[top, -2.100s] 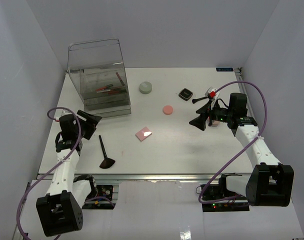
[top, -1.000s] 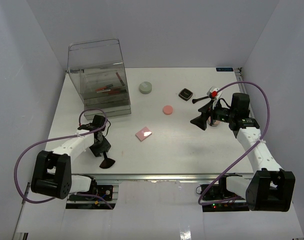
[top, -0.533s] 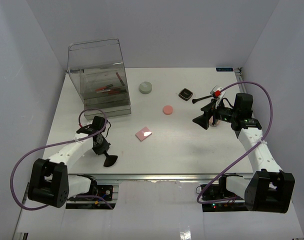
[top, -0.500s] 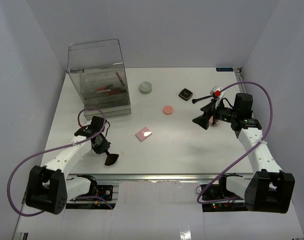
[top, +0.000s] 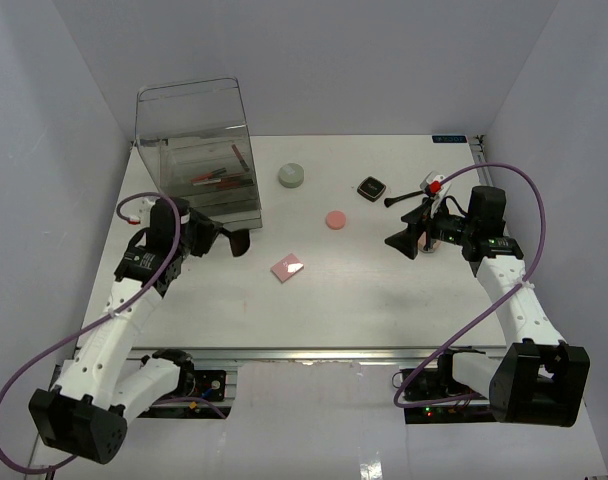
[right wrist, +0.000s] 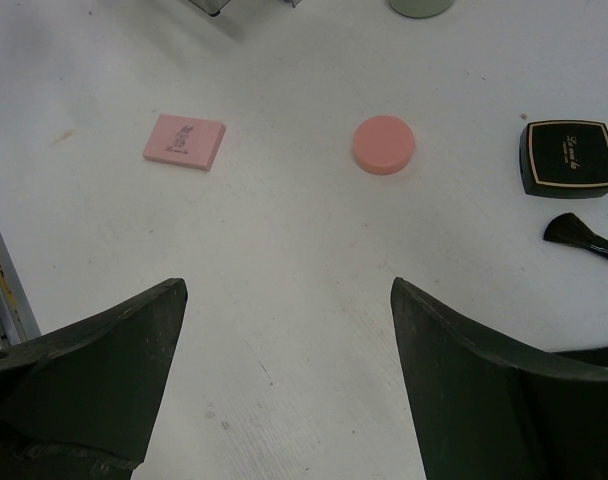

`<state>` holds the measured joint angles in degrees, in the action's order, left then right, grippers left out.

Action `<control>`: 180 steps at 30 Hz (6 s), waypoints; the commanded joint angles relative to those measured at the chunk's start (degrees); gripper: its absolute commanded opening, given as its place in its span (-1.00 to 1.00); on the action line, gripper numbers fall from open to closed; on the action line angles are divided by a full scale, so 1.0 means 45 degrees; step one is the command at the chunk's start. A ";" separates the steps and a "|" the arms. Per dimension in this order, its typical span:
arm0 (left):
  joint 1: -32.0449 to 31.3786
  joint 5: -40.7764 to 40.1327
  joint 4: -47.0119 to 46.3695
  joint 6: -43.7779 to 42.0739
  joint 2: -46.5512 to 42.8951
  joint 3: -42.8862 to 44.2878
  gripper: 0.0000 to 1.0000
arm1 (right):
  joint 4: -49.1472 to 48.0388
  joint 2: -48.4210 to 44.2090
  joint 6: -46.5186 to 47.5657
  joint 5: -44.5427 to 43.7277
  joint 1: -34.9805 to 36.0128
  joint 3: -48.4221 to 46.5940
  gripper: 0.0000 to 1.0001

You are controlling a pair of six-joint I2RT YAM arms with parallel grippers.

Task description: Organize the makeup

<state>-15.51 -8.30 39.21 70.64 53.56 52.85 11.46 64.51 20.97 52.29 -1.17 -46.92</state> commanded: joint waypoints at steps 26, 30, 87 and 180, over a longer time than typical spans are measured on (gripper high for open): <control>0.1615 -0.2479 -0.2453 0.6160 0.7196 0.3021 -0.78 | -0.0270 -0.0093 -0.0071 0.0243 -0.0189 -0.0121 0.79; 0.1786 -0.2115 -0.3108 0.5158 0.7614 0.3142 -0.14 | -0.0263 -0.0077 -0.0070 0.0235 -0.0248 -0.0120 0.79; 0.1923 0.5985 -0.8792 -1.1714 -0.3914 -0.4526 0.96 | 0.2028 1.0036 -0.6237 -1.2718 0.0823 -0.6264 0.36; 0.2977 0.2112 -0.7794 -1.1654 -0.5777 -0.4675 0.96 | 0.7106 0.9737 0.8288 -0.3256 0.6530 -1.2608 0.46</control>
<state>-2.41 -5.41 6.05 19.27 26.94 32.18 29.26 112.96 53.63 23.34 42.12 -109.61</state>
